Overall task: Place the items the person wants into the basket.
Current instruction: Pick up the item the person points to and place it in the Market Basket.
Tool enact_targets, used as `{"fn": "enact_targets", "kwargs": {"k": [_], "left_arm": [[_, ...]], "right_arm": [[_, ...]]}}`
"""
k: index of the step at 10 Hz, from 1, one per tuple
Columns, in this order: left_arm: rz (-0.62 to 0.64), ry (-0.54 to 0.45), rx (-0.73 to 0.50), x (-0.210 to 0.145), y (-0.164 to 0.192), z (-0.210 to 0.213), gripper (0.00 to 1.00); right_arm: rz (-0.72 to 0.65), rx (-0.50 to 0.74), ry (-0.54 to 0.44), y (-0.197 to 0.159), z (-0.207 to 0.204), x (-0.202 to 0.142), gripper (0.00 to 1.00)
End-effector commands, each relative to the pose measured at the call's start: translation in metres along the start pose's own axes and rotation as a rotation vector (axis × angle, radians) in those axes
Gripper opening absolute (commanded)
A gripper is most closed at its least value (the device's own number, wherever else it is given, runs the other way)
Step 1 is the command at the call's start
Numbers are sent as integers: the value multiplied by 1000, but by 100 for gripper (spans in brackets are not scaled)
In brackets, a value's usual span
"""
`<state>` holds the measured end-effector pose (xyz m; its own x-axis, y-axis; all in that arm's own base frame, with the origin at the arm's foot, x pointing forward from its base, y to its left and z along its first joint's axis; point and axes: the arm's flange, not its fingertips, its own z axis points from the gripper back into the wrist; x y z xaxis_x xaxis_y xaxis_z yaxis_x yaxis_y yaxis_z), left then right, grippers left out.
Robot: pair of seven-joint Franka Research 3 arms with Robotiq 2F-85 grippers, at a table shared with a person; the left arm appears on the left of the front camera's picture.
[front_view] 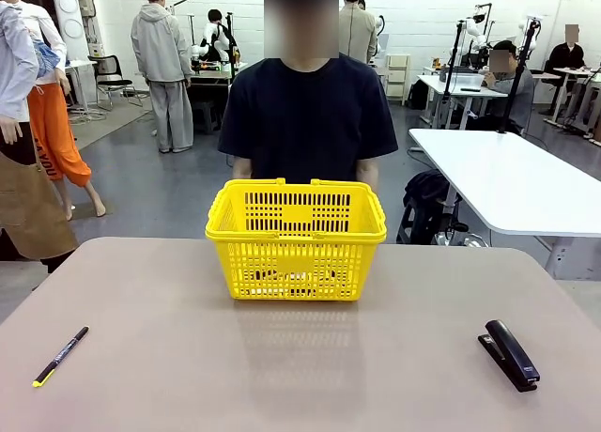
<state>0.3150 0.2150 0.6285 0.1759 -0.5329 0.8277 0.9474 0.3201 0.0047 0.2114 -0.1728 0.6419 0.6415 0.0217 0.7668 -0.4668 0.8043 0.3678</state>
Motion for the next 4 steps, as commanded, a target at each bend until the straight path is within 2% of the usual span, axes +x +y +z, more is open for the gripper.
{"fn": "enact_targets", "kwargs": {"k": [1,4], "left_arm": [[-5,-8,-7,0,-1,4,100],[-5,-8,-7,0,-1,4,100]], "right_arm": [[-17,-17,15,1,0,2,100],[-17,-17,15,1,0,2,100]]}}
